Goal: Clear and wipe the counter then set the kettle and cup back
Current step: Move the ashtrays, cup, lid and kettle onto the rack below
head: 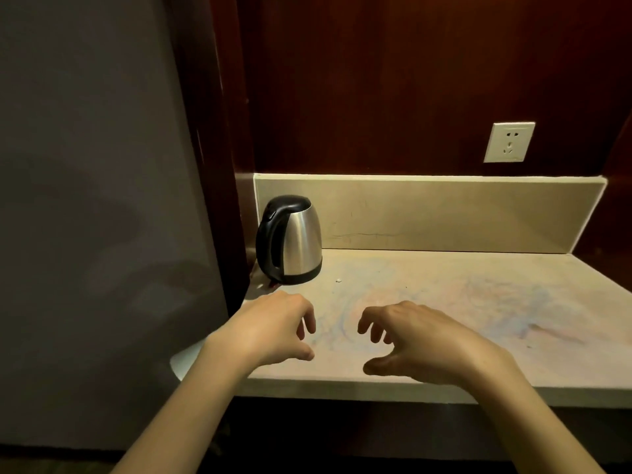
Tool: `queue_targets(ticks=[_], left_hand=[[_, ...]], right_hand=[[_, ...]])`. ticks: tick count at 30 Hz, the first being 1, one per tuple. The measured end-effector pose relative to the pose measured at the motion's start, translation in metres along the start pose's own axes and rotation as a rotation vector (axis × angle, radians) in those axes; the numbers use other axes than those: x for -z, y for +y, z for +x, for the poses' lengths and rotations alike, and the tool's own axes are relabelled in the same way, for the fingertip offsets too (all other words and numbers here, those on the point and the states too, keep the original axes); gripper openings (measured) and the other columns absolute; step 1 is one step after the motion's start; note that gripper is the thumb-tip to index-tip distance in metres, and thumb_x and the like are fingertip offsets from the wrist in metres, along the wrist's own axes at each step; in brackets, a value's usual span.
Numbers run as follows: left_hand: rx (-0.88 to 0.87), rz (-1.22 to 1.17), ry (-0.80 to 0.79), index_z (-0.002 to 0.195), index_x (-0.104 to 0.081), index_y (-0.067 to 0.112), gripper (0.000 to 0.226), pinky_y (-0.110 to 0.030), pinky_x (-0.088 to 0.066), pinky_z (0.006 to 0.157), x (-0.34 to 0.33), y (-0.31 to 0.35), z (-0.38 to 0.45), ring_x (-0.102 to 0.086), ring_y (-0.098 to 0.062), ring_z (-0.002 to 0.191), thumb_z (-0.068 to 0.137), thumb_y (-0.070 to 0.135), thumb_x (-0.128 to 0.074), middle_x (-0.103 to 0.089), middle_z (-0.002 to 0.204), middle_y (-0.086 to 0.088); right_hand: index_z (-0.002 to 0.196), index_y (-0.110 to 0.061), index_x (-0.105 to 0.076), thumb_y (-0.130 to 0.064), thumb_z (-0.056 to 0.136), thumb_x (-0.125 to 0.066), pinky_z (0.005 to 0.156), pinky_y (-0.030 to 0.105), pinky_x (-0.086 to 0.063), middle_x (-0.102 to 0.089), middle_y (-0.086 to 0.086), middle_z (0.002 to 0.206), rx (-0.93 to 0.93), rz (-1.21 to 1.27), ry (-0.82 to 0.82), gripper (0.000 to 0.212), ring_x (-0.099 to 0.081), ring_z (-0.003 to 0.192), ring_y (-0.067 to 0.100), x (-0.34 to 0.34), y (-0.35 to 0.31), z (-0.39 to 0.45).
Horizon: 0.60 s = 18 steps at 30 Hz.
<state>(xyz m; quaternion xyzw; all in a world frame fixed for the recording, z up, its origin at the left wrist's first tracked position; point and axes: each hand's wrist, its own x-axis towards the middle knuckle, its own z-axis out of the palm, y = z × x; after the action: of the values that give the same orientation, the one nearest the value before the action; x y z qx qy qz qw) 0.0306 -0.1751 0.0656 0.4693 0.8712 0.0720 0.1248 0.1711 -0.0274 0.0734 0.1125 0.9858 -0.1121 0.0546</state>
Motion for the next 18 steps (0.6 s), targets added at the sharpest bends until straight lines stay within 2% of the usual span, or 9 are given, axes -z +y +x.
queue_targets(ticks=[8, 10, 15, 18], left_hand=[[0.029, 0.026, 0.058, 0.111, -0.058, 0.029, 0.032, -0.026, -0.052, 0.076, 0.011, -0.031, 0.041, -0.062, -0.007, 0.089, 0.082, 0.039, -0.070, -0.063, 0.101, 0.012], [0.053, 0.036, 0.084, 0.108, -0.059, 0.030, 0.031, -0.028, -0.053, 0.077, 0.014, -0.041, 0.050, -0.061, -0.007, 0.089, 0.081, 0.040, -0.070, -0.063, 0.097, 0.014], [0.119, 0.025, 0.151, 0.099, -0.061, 0.032, 0.023, -0.020, -0.043, 0.064, 0.024, -0.063, 0.064, -0.061, -0.003, 0.083, 0.080, 0.039, -0.071, -0.064, 0.089, 0.015], [0.173, -0.040, 0.224, 0.090, -0.062, 0.033, 0.015, -0.022, -0.048, 0.068, 0.033, -0.077, 0.074, -0.062, -0.002, 0.079, 0.079, 0.036, -0.072, -0.065, 0.083, 0.015]], right_hand=[[0.126, -0.030, -0.050, -0.046, 0.084, -0.066, 0.085, 0.031, -0.050, -0.060, -0.009, 0.118, 0.002, -0.003, 0.011, 0.048, -0.059, 0.102, 0.013, 0.013, 0.014, 0.053], [0.125, -0.029, -0.051, -0.046, 0.083, -0.066, 0.084, 0.030, -0.050, -0.060, -0.010, 0.117, 0.015, 0.015, 0.025, 0.047, -0.059, 0.102, 0.013, 0.013, 0.016, 0.067], [0.121, -0.031, -0.053, -0.049, 0.082, -0.066, 0.084, 0.031, -0.050, -0.060, -0.013, 0.112, 0.045, 0.026, 0.037, 0.045, -0.059, 0.098, 0.011, 0.017, 0.020, 0.103], [0.120, -0.028, -0.054, -0.048, 0.082, -0.067, 0.086, 0.033, -0.050, -0.062, -0.010, 0.111, 0.065, 0.026, 0.032, 0.045, -0.059, 0.099, 0.012, 0.021, 0.024, 0.127]])
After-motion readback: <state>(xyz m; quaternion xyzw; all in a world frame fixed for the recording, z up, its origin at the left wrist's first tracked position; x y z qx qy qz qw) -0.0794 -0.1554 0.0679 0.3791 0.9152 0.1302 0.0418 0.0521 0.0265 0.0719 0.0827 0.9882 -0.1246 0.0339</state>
